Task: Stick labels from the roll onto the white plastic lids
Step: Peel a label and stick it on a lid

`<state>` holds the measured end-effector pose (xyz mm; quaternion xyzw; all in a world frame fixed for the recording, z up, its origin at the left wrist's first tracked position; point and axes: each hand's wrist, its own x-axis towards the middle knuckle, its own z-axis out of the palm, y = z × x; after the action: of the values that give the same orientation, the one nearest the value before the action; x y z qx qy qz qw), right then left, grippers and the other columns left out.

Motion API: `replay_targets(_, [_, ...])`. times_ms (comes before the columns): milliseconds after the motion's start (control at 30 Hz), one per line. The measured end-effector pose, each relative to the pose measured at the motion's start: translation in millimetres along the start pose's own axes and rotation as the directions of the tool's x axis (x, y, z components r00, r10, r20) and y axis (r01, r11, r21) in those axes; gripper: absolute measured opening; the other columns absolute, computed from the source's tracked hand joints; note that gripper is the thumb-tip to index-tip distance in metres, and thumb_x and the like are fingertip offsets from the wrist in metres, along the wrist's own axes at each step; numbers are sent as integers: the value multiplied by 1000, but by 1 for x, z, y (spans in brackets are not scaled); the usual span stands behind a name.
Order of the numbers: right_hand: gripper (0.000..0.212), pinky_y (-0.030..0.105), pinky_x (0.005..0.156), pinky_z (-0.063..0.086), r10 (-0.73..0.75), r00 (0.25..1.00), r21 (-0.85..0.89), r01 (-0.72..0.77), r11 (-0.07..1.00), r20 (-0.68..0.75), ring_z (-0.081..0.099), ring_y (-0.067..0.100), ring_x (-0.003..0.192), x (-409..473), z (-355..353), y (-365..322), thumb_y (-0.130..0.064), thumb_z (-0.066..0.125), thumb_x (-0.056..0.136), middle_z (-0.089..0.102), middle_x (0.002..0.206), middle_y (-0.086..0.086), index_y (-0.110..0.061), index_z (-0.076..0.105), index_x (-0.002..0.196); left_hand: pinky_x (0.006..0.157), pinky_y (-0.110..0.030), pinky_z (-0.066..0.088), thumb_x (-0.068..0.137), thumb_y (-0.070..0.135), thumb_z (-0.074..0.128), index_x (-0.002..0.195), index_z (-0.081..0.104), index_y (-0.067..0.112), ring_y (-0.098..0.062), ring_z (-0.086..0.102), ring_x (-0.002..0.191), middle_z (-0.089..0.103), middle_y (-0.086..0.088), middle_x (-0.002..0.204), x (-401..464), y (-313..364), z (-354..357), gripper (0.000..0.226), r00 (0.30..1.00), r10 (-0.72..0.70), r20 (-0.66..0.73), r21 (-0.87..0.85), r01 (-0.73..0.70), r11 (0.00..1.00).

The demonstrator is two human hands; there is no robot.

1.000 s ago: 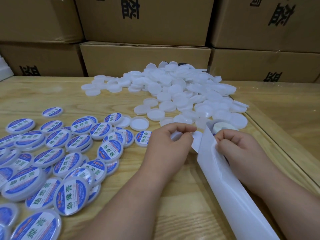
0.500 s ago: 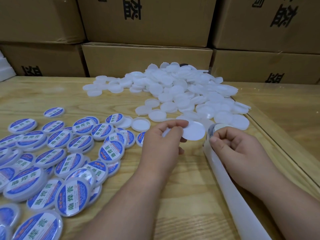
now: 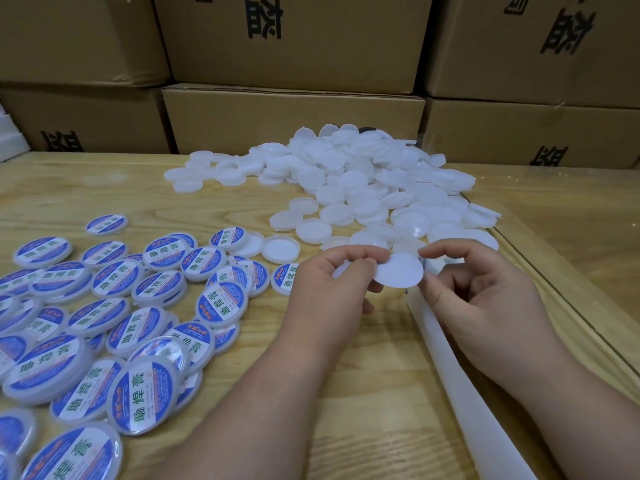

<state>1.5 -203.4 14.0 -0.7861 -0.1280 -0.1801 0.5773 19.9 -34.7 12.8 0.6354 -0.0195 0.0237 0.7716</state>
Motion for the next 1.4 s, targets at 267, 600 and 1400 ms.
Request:
replay_targets(267, [24, 12, 50, 36, -65, 998, -68, 63, 996, -27, 41, 6, 46, -1, 2, 0, -9, 74, 89, 49, 51, -1, -32, 73, 86, 54, -20, 49, 75, 28, 56, 81, 81, 28, -5, 62, 60, 76, 10, 82, 0, 1, -1, 25, 1000, -19, 23, 4, 19, 1000])
replay_targets(600, [17, 17, 45, 35, 5, 1000, -11, -6, 1000, -21, 40, 9, 43, -3, 3, -7, -12, 71, 83, 49, 49, -3, -27, 66, 76, 50, -28, 48, 81, 30, 50, 93, 75, 11, -18, 65, 68, 67, -4, 74, 0, 6, -4, 34, 997, -12, 82, -149, 24, 989])
replay_targets(1400, [31, 17, 37, 21, 406, 882, 193, -453, 871, 238, 21, 10, 37, 3, 5, -11, -17, 64, 95, 32, 45, 4, -18, 74, 66, 61, -33, 53, 96, 9, 30, 111, 62, 7, -33, 71, 94, 74, -22, 111, 4, -1, 5, 35, 950, -174, 260, -422, 274, 864])
